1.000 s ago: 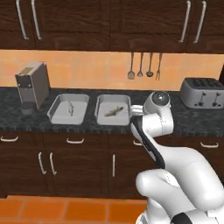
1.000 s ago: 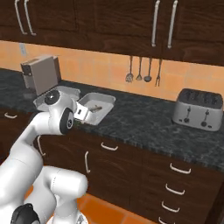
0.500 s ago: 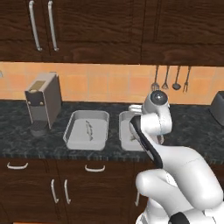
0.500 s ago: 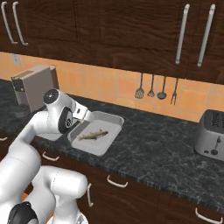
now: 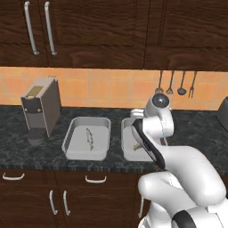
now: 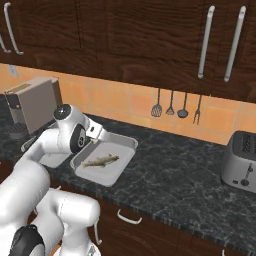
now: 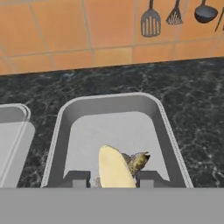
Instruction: Place one mushroom and one fish in each tupperware on the nearby counter, to pack two identical lunches.
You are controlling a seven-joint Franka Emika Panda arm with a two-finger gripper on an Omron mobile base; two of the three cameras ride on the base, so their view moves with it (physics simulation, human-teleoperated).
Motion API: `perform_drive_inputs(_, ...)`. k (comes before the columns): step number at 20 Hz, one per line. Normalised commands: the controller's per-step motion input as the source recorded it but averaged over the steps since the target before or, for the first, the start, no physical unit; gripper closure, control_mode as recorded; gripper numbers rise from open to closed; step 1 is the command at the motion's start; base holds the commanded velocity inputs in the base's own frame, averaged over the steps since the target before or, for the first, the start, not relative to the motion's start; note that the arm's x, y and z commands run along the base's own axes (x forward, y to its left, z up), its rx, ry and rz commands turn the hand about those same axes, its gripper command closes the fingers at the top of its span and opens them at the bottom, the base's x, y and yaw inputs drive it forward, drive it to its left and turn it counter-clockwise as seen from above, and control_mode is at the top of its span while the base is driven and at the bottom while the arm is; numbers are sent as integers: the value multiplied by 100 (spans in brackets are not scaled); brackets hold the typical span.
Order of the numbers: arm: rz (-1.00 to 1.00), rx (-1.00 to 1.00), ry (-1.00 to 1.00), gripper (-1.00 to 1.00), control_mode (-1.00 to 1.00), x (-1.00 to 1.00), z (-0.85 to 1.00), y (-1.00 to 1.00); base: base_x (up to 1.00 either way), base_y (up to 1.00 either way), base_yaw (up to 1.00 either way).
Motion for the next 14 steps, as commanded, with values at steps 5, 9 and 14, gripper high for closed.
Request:
perform_drive_inputs(5, 0, 0, 39, 100, -100, 30, -87, -14, 0, 0, 0)
perform_drive_inputs(9, 3, 0, 29, 100, -100, 36, -53, -9, 0, 0, 0)
perform_drive_inputs(14, 7, 0, 10, 100, -100, 20, -31, -36, 0, 0, 0)
